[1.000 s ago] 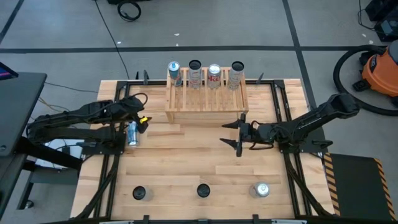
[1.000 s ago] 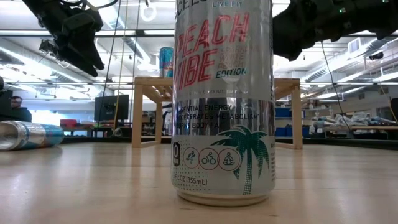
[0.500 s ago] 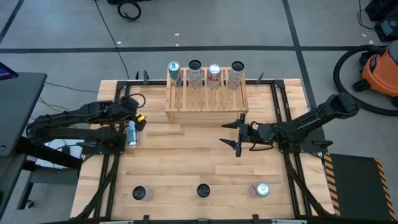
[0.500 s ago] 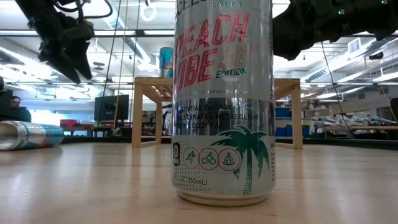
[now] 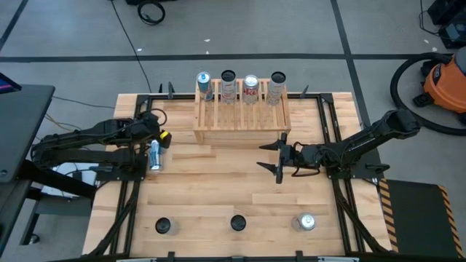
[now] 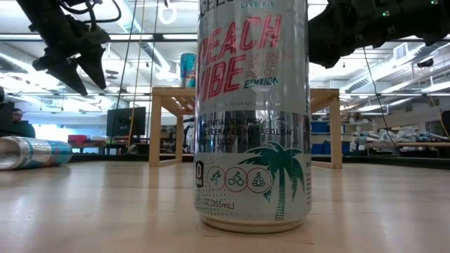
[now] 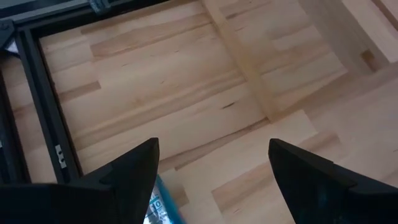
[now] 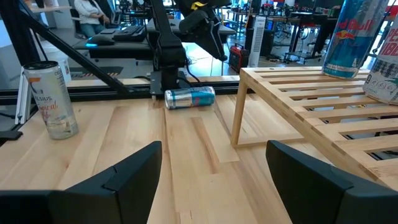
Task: Place canned beverage on shelf
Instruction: Put the blue soda can on the shelf aligned with the other blue soda cans
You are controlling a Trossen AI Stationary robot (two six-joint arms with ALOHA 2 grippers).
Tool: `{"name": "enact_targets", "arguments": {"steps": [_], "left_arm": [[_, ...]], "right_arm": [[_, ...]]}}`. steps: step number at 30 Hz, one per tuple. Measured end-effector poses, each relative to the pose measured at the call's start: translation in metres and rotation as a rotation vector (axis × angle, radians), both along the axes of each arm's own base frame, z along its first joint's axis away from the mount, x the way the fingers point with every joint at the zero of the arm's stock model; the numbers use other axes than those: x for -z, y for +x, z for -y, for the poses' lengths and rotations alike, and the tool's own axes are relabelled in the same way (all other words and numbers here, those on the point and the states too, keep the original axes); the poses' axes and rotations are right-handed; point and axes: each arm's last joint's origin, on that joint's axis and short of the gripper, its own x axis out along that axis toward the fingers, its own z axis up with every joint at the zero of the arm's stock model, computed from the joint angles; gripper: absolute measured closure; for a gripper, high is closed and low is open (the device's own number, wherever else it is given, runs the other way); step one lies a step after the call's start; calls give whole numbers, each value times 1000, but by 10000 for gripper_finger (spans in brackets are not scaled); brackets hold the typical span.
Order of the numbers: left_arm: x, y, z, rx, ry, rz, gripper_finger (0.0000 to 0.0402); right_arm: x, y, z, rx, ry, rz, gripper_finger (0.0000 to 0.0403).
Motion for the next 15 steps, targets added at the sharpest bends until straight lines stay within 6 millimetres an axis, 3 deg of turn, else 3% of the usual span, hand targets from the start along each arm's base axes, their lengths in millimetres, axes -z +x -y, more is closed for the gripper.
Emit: {"name": "enact_targets", "arguments": {"steps": [15], "left_arm": [[1,-3,-1,-67,41,-26,97]], "right_arm": [[0,0,0,0,0,0,106]]}}
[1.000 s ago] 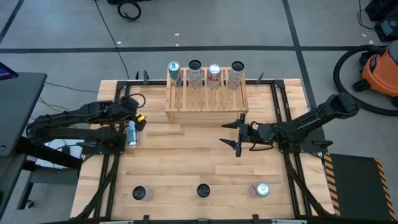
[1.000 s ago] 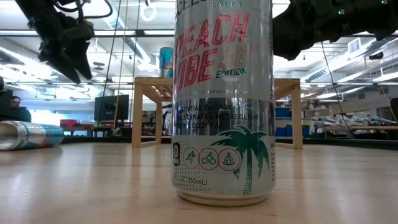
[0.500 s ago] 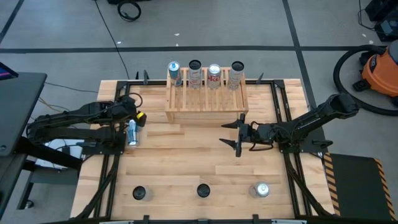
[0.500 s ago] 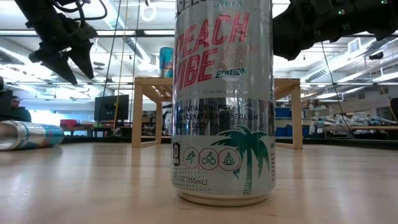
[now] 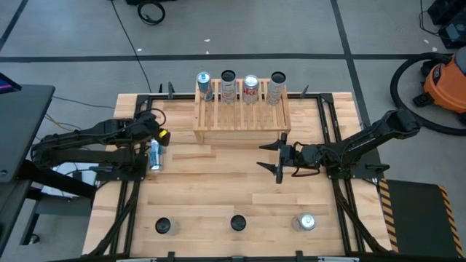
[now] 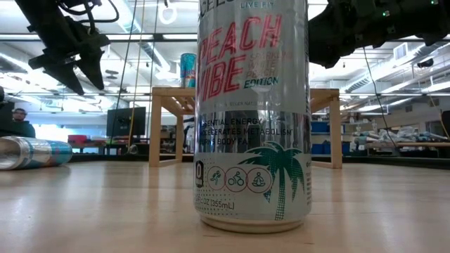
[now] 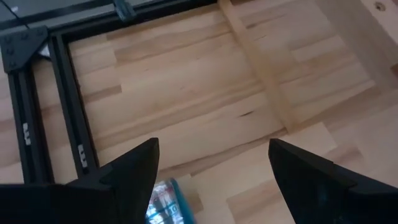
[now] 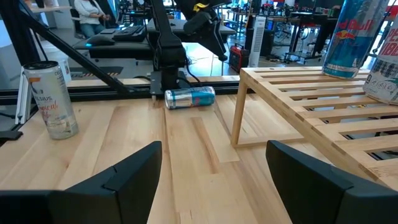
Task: Place canned beverage on shelf
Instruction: Put the blue soda can on the shelf aligned with the other blue soda cans
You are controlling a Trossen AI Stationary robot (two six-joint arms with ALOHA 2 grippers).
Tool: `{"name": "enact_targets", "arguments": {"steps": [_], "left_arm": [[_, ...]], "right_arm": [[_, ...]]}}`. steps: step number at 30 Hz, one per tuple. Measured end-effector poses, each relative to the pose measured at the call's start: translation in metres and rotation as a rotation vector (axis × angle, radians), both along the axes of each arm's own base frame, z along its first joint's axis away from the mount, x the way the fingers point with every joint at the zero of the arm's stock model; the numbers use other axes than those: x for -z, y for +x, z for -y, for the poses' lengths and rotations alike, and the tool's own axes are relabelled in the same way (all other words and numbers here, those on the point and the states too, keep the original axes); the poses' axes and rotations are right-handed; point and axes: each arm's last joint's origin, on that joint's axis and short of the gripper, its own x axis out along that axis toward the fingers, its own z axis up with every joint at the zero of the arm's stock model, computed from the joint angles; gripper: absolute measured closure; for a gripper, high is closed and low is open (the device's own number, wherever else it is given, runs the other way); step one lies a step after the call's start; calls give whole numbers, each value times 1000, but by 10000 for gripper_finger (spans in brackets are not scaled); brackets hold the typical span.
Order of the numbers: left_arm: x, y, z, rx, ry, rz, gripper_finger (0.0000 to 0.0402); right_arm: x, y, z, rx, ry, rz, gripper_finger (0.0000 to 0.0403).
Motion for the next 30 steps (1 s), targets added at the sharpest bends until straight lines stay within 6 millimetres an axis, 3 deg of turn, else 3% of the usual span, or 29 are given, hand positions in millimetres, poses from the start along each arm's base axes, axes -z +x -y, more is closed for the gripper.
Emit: {"name": "enact_targets", "arguments": {"steps": [16,30], "left_arm": [[6,4,0,-174,-129,86,87],[23,19,-2,-360,-250,35,86]], "right_arm": [[0,0,0,0,0,0,106],[0,0,0,0,0,0,106]]}}
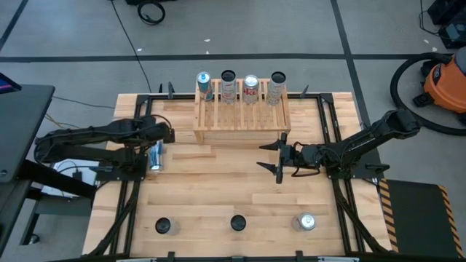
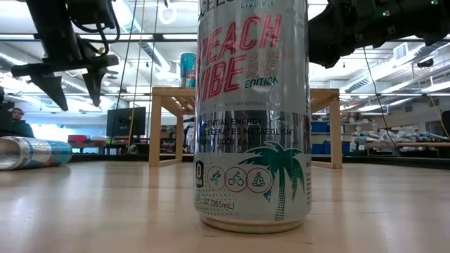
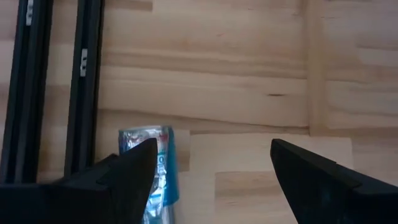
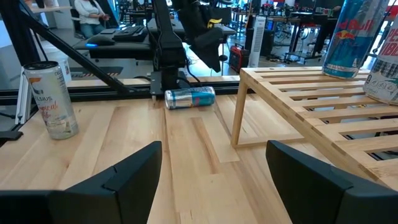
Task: Place canned beverage on shelf
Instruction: Put the blue soda can on the shelf aligned with the other blue soda cans
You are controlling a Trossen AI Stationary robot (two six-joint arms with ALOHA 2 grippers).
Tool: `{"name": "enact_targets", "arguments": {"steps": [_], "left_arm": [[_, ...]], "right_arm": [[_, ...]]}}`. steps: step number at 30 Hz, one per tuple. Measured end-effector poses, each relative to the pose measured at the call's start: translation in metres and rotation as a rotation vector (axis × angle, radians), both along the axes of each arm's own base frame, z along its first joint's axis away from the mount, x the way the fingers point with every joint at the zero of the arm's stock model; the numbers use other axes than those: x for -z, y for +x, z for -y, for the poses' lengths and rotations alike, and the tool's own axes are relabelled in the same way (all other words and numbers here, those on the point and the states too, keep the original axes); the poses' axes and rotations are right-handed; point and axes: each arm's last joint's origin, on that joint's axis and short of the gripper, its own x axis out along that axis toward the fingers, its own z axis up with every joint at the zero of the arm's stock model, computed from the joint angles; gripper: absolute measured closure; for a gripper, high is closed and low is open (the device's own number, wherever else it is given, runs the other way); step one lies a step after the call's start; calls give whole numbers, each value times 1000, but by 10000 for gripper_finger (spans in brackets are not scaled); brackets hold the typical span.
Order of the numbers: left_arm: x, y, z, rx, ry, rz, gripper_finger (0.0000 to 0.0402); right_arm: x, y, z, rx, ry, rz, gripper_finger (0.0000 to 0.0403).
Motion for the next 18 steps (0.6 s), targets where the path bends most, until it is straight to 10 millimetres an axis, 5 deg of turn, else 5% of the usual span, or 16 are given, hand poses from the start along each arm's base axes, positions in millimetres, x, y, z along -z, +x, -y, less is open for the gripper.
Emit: {"name": "enact_targets", "arguments": {"steps": [18], "left_arm": [[18,4,4,-97,-214,-175,86]], "right_arm": [[0,0,0,0,0,0,106]]}}
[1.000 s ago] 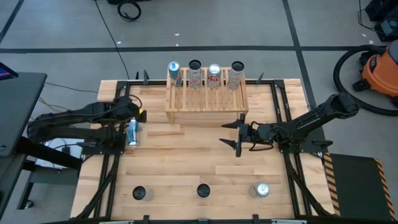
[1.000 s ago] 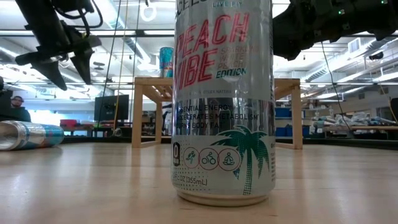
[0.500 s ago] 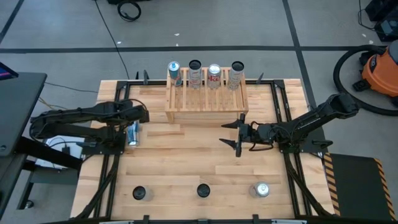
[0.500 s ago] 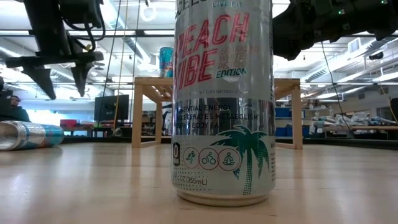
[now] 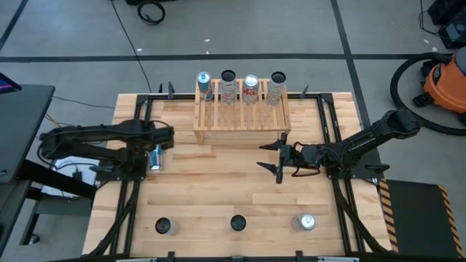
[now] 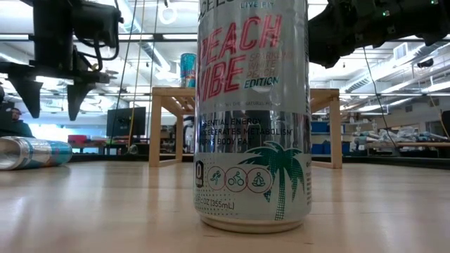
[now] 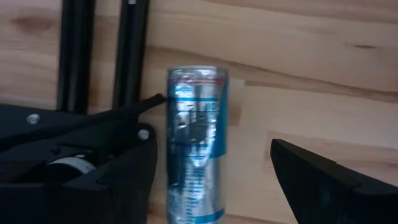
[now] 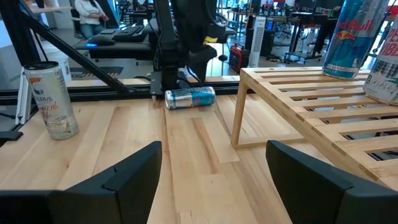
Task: Place canned beverage on shelf
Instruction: Put the blue soda can on the shelf aligned with the other blue soda cans
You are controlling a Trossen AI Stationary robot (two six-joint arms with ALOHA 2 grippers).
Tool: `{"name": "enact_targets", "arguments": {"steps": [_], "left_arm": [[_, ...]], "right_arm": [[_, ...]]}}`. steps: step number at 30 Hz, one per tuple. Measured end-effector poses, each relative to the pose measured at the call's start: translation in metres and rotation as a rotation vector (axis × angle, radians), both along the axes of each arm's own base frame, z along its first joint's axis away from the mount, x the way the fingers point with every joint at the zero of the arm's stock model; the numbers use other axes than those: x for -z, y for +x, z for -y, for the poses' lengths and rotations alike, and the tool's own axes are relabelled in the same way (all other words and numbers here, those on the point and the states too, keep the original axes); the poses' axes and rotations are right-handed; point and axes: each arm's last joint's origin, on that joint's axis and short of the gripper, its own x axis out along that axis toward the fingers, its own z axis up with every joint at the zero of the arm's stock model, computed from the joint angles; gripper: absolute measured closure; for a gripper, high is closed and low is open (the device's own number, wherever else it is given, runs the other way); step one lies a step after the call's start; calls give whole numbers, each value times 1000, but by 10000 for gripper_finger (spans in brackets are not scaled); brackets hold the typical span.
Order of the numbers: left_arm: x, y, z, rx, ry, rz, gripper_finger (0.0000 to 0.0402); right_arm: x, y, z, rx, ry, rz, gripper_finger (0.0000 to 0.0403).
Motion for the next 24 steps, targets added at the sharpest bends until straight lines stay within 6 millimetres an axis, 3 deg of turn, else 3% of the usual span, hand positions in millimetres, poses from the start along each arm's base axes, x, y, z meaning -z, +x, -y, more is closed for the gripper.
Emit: {"name": "enact_targets", "arguments": {"steps": [24], "left_arm": [[34,30,-9,-29,-39,-176,86]], "right_arm": [[0,0,0,0,0,0,106]]}}
